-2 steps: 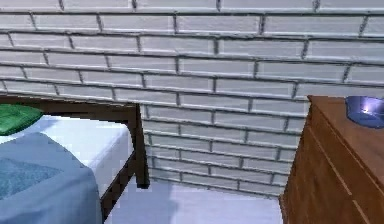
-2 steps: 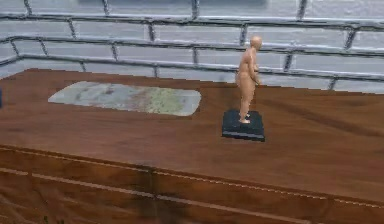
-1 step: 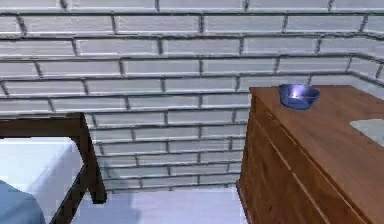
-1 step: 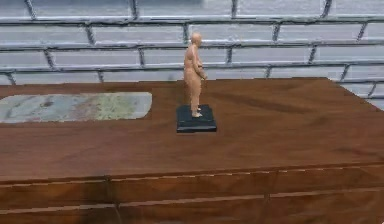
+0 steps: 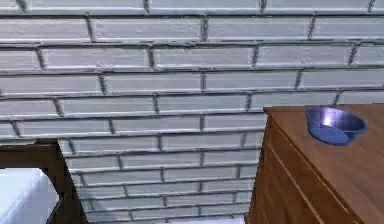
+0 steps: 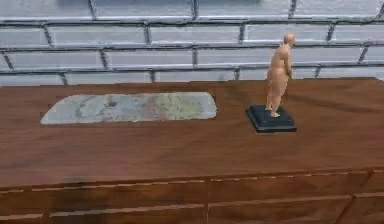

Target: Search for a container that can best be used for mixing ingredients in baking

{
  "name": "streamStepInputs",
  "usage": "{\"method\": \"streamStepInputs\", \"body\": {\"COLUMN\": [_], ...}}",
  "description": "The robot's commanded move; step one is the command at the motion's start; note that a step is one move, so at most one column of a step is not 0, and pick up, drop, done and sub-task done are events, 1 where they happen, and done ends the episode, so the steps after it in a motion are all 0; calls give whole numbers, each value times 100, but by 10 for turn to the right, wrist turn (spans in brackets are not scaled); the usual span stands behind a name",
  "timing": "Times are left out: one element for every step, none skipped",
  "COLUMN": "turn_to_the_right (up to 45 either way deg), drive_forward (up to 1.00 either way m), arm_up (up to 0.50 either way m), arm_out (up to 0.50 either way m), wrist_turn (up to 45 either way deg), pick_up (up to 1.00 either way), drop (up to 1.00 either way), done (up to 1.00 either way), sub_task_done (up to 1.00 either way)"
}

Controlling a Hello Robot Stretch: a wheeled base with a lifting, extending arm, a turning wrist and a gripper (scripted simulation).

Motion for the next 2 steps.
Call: {"method": "streamStepInputs", "body": {"turn_to_the_right": [360, 0], "drive_forward": [0, 0], "arm_up": [0, 0], "arm_out": [0, 0], "wrist_turn": [0, 0], "pick_up": [0, 0], "drop": [0, 0], "done": [0, 100], "sub_task_done": [0, 0]}}
